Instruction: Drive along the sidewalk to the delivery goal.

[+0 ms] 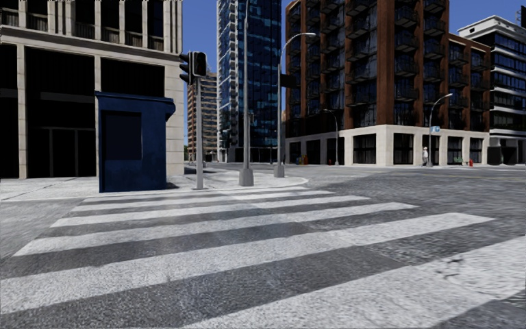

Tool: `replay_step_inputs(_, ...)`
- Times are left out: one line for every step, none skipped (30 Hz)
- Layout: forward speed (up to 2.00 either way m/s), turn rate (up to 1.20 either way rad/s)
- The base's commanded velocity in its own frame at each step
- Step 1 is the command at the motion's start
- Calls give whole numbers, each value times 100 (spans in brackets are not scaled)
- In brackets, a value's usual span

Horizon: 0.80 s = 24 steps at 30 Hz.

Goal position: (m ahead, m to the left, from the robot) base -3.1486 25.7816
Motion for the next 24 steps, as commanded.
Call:
replay_step_inputs(200, 0)
replay_step_inputs(200, 0)
replay_step_inputs(200, 0)
replay_step_inputs(200, 0)
replay_step_inputs(200, 0)
replay_step_inputs(200, 0)
replay_step_inputs(200, 0)
replay_step_inputs(200, 0)
replay_step_inputs(200, 0)
replay_step_inputs(200, 0)
replay_step_inputs(200, 0)
replay_step_inputs(200, 0)
replay_step_inputs(200, 0)
replay_step_inputs(200, 0)
replay_step_inputs(200, 0)
replay_step_inputs(200, 0)
replay_step_inputs(200, 0)
replay_step_inputs(200, 0)
replay_step_inputs(200, 0)
replay_step_inputs(200, 0)
replay_step_inputs(200, 0)
replay_step_inputs(200, 0)
replay_step_inputs(200, 0)
replay_step_inputs(200, 0)
